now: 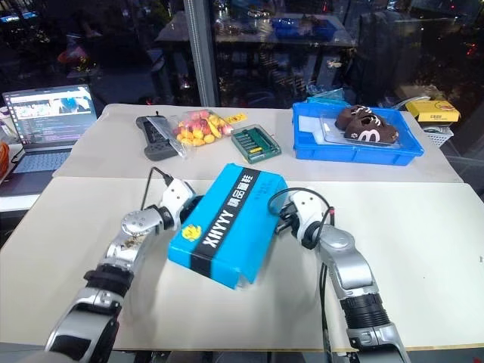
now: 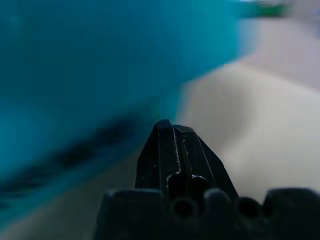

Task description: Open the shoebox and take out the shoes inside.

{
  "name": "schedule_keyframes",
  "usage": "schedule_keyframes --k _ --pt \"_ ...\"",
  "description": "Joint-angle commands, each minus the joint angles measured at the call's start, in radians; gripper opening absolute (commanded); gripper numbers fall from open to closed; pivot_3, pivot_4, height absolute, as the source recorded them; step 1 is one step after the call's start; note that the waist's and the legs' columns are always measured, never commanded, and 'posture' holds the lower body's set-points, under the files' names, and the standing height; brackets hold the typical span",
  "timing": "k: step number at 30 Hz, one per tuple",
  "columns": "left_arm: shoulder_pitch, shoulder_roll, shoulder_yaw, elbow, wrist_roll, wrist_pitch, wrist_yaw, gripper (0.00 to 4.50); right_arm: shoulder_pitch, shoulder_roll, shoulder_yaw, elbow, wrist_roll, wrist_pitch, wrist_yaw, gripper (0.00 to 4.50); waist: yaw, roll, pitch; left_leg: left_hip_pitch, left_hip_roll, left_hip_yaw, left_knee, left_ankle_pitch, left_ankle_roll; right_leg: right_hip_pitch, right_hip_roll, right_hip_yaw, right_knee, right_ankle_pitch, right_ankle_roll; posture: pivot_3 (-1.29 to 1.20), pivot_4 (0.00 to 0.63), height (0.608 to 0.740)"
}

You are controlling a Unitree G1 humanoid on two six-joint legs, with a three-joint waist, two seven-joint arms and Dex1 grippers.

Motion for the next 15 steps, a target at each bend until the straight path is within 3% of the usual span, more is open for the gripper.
schedule_keyframes --k 1,7,15 --pt "0.084 0.002 -0.019 -0.3 -0.113 0.155 -0.064 0.01 -0.029 -0.074 0.004 -0.028 -0.006 0.011 0.078 0.0 0.0 0.0 0.0 0.0 0.0 0.0 0.0 0.0 0.0 0.0 0.0 0.0 0.0 0.0 0.0 0.0 0.15 0.739" --pt "0.228 -0.03 -0.085 -0.553 -0.115 0.301 -0.004 0.01 0.011 -0.246 -0.009 -0.143 0.047 0.091 0.243 0.0 0.004 0.0 0.0 0.001 0.0 -0.001 0.002 0.0 0.0 0.001 0.0 0.0 0.001 0.0 0.0 0.0 0.15 0.739" --pt "0.214 -0.127 -0.168 -0.523 -0.057 0.345 0.081 0.01 0.014 -0.386 -0.09 -0.022 0.01 0.009 0.278 0.0 0.015 0.0 0.0 0.001 0.0 -0.001 0.006 0.0 0.0 0.003 0.001 0.002 0.0 -0.003 0.005 0.0 0.15 0.739"
